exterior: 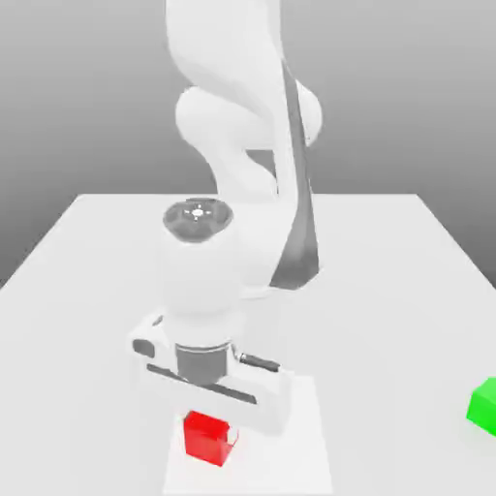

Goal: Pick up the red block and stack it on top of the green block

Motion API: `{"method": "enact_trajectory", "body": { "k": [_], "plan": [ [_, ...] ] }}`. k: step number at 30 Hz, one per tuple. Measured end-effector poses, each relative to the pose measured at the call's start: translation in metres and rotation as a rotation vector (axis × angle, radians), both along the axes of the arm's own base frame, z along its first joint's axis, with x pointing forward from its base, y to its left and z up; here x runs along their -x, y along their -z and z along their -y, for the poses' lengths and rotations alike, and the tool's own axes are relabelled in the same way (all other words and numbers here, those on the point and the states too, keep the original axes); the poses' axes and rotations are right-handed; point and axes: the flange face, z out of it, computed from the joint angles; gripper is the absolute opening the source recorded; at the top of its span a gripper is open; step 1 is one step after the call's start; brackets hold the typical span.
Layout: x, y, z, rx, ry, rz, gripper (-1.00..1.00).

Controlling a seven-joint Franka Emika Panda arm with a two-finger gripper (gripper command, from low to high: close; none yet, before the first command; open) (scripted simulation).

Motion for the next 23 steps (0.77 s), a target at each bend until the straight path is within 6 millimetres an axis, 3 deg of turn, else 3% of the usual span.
{"method": "enact_trajectory", "body": {
  "k": [2,6,9,12,16,17,19,20,23],
  "plan": [
    [-0.002,-0.018,-0.011,0.0,-0.013,-0.001,-1.0],
    [-0.015,-0.028,-0.107,0.001,-0.118,-0.009,-1.0],
    [-0.012,-0.034,-0.18,0.003,-0.195,-0.011,-1.0],
    [0.004,-0.041,-0.255,0.002,-0.271,-0.009,-1.0],
    [0.045,-0.049,-0.355,-0.001,-0.376,-0.003,-1.0],
    [0.054,-0.041,-0.374,-0.001,-0.395,-0.001,-1.0],
    [0.061,-0.017,-0.388,-0.002,-0.409,0.001,-1.0],
    [0.063,-0.003,-0.39,-0.001,-0.413,0.001,1.0],
    [0.063,-0.003,-0.39,-0.001,-0.413,0.001,1.0]
  ]
}}
